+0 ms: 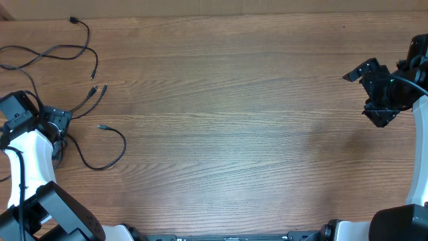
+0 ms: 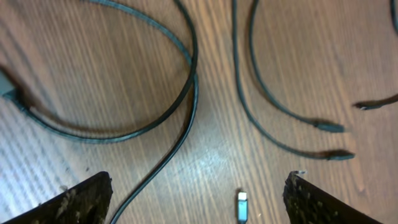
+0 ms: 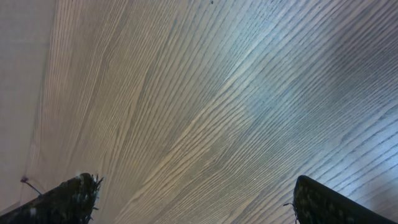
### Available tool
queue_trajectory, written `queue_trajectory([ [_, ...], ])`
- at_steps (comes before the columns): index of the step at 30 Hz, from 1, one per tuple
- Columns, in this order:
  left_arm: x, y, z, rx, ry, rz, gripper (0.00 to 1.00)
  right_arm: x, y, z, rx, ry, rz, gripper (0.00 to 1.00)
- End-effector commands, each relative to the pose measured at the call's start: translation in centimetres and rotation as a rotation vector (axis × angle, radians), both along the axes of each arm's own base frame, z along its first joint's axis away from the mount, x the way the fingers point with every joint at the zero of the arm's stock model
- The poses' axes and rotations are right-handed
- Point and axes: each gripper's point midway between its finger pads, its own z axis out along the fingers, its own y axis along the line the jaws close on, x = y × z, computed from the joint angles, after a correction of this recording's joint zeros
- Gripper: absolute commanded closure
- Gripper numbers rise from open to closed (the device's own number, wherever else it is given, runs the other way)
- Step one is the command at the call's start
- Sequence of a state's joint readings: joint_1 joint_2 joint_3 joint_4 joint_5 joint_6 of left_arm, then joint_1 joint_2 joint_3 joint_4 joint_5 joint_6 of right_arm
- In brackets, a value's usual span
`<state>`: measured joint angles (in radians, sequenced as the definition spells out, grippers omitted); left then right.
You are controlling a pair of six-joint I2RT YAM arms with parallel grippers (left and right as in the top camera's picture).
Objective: Untangle cables
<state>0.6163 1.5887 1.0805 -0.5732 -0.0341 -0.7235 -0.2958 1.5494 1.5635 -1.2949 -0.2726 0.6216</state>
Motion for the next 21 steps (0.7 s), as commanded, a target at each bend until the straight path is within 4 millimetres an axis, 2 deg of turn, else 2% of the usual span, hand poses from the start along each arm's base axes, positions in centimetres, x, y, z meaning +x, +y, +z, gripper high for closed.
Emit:
queue_trajectory([
  [1,0.1,1.1,-0.2,0.043,0.017,0.005,0.1,0.1,-0.3,0.8,-0.018,-0.024,-0.005,0.0],
  [5,-0.3,2.5,-2.0,0.084,0.083,0.042,0.0,0.1,-0.3,0.8,-0.018,-0.024,-0.004,0.0],
  [15,1.1,3.6,-4.2,0.102,0.079,0.021,0.01,0.1,-0.3,0.8,-0.018,-0.024,-0.004,0.0],
  [21,1.2,3.7,-6.2,0.101,0.125,-0.027,0.02,0.1,-0.3,0.8,-0.018,-0.024,-0.004,0.0],
])
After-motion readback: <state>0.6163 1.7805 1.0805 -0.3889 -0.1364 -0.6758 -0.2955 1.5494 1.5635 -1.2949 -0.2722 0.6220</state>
